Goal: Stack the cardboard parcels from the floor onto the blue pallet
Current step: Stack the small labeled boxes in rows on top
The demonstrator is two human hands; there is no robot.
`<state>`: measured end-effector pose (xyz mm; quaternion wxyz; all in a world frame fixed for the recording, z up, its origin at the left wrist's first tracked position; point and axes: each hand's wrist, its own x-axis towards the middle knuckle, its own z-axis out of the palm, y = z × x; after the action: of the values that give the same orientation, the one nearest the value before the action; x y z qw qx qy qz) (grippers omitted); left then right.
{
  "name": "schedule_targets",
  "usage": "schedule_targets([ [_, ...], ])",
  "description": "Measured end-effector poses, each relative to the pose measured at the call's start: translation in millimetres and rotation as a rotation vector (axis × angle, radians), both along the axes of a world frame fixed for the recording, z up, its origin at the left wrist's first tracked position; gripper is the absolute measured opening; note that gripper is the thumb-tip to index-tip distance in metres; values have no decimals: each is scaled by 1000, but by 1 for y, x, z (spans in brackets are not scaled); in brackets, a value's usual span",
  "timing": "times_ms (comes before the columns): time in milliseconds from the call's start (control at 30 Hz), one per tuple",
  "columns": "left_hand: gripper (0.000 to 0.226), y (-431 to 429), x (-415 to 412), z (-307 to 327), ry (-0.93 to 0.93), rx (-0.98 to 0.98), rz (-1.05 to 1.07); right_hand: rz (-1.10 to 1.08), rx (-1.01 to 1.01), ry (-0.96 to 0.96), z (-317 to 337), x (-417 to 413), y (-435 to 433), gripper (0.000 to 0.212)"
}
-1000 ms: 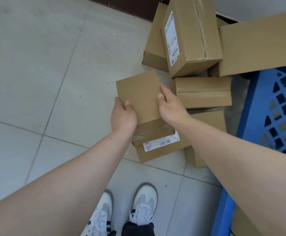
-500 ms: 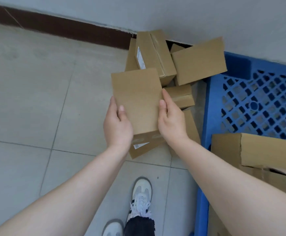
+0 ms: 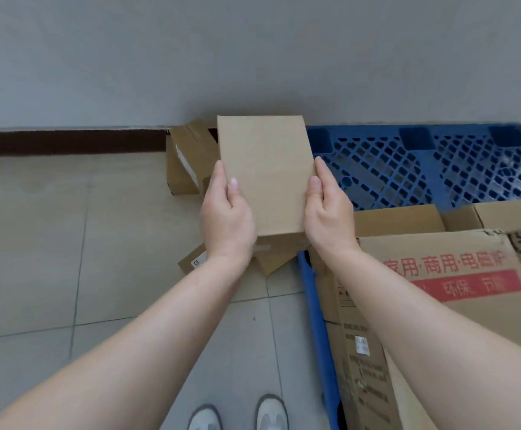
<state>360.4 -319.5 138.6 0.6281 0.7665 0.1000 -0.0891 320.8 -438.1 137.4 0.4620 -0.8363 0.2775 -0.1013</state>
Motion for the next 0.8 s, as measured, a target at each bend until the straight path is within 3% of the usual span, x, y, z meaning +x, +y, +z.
schedule_targets([
  [467, 45, -142, -128, 71, -3, -139, -224, -258, -12, -40, 69, -146, -138, 41],
  [800, 45, -289, -227, 125, -58, -221, -366, -394, -28, -139, 119, -256, -283, 40],
])
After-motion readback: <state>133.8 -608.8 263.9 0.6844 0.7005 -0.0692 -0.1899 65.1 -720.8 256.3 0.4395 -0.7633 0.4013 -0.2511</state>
